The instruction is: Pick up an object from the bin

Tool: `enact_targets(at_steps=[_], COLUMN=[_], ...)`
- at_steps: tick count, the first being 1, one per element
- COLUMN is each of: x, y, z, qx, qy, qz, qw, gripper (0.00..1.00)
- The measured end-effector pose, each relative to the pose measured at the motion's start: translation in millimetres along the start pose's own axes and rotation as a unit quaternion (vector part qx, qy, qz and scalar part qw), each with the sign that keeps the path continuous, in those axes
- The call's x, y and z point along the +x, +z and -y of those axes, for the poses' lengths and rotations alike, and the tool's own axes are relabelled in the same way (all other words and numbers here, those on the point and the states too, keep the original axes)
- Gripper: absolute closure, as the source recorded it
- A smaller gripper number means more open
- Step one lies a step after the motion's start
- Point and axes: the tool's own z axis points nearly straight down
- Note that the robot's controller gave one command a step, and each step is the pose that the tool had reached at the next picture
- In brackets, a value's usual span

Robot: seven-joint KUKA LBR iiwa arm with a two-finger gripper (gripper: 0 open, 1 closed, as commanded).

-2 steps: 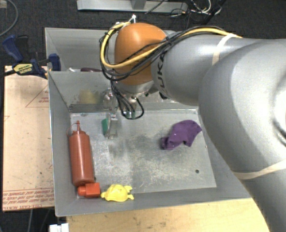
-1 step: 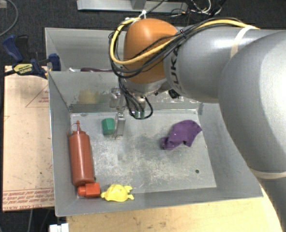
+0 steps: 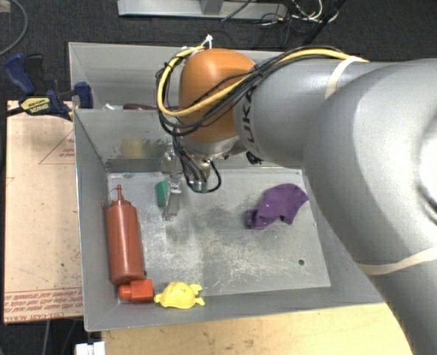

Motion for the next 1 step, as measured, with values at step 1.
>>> enact_targets(at_steps=[1], x=[6.5], y=[31.5], z=[1.7], qx=[0.001], qy=[-0.007], qz=[-0.0012], qw=[1.0], gripper=[1.0])
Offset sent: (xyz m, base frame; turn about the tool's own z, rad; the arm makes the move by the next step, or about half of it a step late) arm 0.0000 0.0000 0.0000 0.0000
